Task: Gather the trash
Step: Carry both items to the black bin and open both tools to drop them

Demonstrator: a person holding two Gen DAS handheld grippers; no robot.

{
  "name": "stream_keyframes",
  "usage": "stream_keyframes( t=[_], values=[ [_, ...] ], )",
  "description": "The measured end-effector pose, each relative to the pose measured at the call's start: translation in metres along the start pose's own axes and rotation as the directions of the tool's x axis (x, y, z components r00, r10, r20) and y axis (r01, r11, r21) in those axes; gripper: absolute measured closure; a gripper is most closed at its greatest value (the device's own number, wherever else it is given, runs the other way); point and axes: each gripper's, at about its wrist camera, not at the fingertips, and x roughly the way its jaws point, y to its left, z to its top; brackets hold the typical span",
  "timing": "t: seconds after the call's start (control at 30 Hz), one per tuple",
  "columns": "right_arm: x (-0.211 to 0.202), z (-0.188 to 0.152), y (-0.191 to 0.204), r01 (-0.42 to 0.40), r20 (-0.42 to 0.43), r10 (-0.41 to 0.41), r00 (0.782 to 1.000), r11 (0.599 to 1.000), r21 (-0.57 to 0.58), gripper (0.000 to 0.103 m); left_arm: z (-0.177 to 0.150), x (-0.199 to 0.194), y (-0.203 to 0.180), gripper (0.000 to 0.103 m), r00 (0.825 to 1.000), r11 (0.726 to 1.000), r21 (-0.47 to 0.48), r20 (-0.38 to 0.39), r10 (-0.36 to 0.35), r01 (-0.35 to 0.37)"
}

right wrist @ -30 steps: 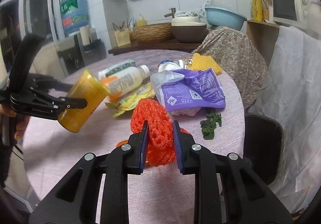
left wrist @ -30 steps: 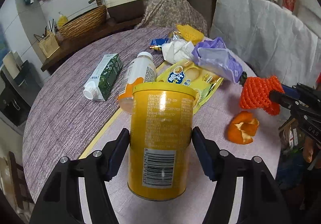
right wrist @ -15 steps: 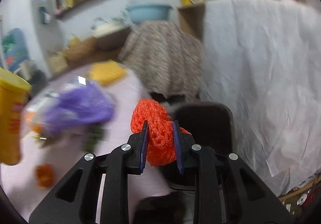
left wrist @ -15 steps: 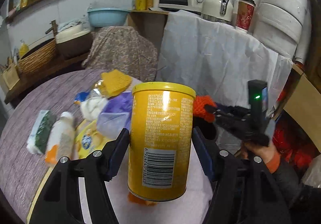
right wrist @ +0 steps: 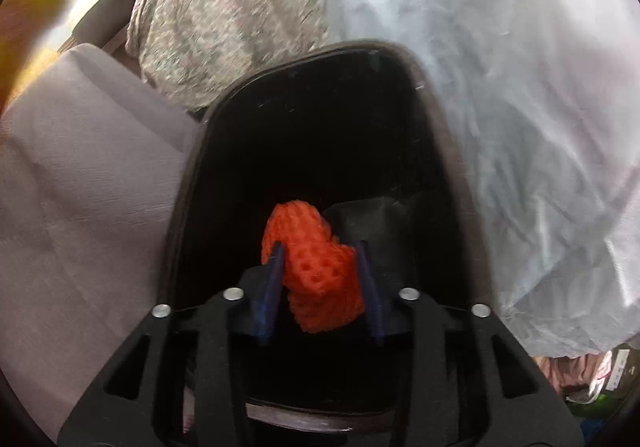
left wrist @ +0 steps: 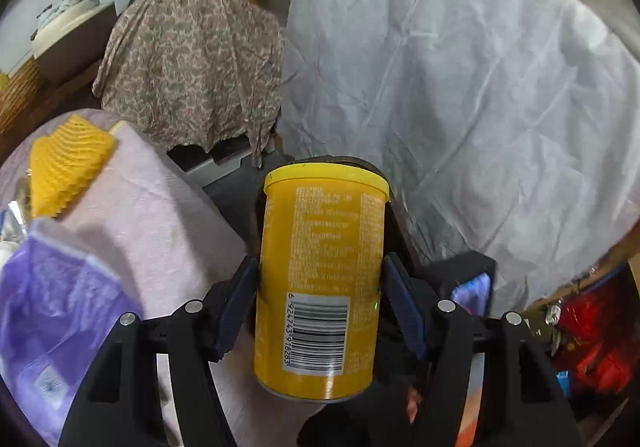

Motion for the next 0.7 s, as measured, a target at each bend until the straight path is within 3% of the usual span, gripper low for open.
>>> stream_keyframes(
  t=[0.23,0.4,0.53,0.63,0.7],
  values=[
    [-0.036,-0.019,-0.023,0.075,0.128,-0.072,0.989,0.997,-0.019,0.048,0.004,0.046,-0.014,0.040,0.997,1.000,-0.009,-0.081,-0.013,0.013],
    [-0.058,-0.033,-0.047,0.148,0.139,-0.151,0.979,0.988,0.031,0.048,0.000,0.080,-0.018,0.041,0.986,0.999,-0.033,-0.167,-0.001,-0.004],
    [-0.066,-0.038,-0.063,0.167,0.139,-0.175,0.975,0.984,0.068,0.048,-0.004,0.091,-0.023,0.040,0.972,1.000,0.005,-0.234,0.019,-0.019],
    [-0.072,-0.040,-0.065,0.183,0.141,-0.191,0.971,0.981,0.066,0.047,-0.006,0.083,-0.025,0.035,0.972,1.000,0.013,-0.234,0.004,-0.001],
    [-0.075,-0.038,-0.064,0.182,0.138,-0.190,0.972,0.981,0.066,0.046,-0.007,0.068,-0.025,0.023,0.977,1.000,0.010,-0.212,0.001,0.001]
  ],
)
